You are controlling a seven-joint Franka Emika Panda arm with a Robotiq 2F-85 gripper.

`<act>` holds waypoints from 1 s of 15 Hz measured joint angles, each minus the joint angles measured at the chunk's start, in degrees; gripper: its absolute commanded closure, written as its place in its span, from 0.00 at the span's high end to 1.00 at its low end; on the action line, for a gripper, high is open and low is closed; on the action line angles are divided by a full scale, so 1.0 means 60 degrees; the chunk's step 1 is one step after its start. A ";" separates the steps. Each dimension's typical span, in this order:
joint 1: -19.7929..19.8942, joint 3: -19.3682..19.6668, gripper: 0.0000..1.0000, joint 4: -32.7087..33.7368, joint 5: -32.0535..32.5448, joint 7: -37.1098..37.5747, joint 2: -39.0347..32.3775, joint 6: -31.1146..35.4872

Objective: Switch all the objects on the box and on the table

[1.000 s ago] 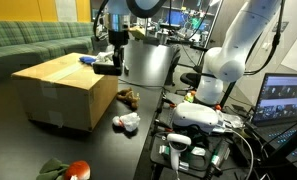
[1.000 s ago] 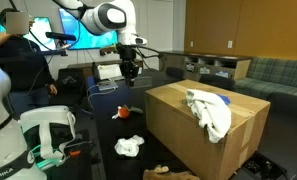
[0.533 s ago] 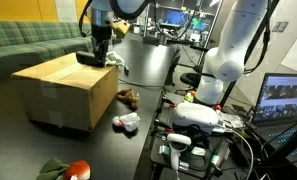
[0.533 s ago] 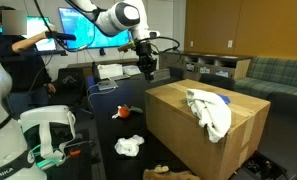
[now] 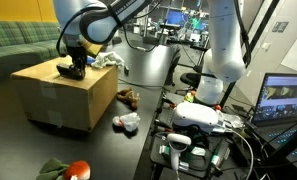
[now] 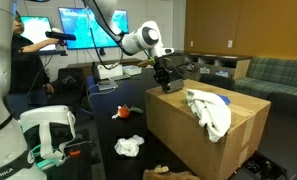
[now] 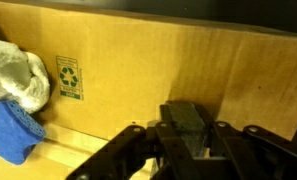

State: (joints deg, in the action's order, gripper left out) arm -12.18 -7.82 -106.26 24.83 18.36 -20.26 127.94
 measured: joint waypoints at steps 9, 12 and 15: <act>-0.1014 0.0899 0.15 0.2178 0.0091 0.0654 -0.1369 -0.0586; -0.1277 0.1140 0.15 0.2525 0.0221 0.1052 -0.1590 -0.0816; -0.1318 0.1504 0.15 0.2750 0.0385 0.1238 -0.1769 -0.0916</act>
State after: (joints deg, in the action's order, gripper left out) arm -20.08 1.21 -89.76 27.14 25.79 -30.88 122.44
